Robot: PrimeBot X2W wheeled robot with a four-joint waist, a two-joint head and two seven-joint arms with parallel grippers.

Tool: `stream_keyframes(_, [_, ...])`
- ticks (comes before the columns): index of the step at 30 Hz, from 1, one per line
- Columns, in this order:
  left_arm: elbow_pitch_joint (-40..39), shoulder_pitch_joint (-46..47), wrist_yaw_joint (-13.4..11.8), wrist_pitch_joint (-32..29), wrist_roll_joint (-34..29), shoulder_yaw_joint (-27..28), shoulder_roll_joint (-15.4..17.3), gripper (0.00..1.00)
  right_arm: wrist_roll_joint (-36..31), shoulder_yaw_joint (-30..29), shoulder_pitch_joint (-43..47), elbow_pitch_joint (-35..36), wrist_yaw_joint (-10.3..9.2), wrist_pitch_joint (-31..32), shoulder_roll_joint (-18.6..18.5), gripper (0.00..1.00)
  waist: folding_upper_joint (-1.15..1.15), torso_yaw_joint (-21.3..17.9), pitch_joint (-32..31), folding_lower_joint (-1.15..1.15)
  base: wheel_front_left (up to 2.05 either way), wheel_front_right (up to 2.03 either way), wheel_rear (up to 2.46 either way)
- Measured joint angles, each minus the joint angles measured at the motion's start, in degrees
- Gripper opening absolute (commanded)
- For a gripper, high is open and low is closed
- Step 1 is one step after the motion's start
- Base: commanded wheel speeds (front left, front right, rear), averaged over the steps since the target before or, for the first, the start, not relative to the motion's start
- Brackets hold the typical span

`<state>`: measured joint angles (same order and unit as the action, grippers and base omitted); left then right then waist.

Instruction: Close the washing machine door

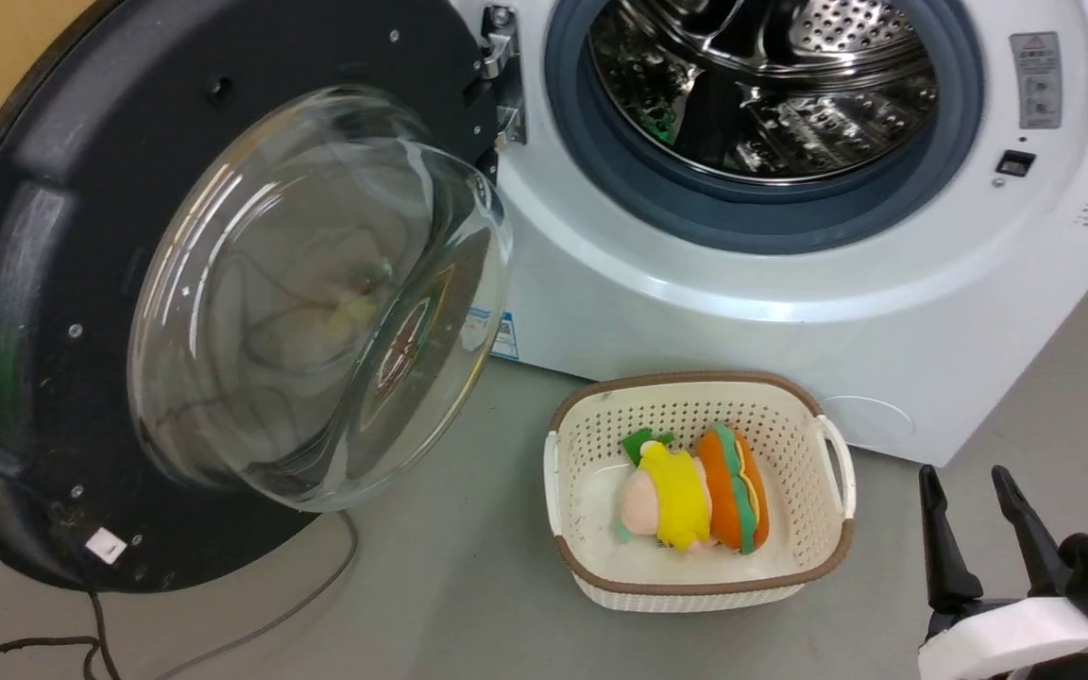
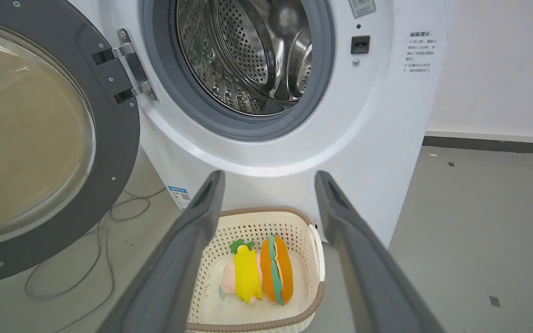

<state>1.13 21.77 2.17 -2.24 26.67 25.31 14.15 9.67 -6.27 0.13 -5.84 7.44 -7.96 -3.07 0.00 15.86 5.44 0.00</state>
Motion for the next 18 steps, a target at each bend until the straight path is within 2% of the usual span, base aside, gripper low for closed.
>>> stream_keyframes(8, [6.8, 1.0, -0.1, -9.7, 9.7, 3.5, 1.6, 0.0, 1.5, -0.6, -0.7, -1.0, 0.0, -1.0, 0.0, 1.0, 0.0, 1.9, 0.9, 0.01, 0.0, 0.0, 0.0])
stream_keyframes(14, [9.6, 1.0, 0.6, -16.3, 15.6, 4.8, 2.0, 0.0, 2.1, -0.9, -0.7, -1.7, 0.0, -1.6, 0.0, 1.0, 0.0, 2.7, 1.4, 0.01, 0.0, 0.0, 0.0])
stream_keyframes(18, [11.4, 0.4, 2.0, -21.7, 20.1, 5.5, 2.5, 0.0, 2.8, -1.3, -0.7, -2.3, 0.0, -2.3, 0.0, 1.0, 0.0, 3.5, 1.7, 0.01, 0.0, 0.0, 0.0])
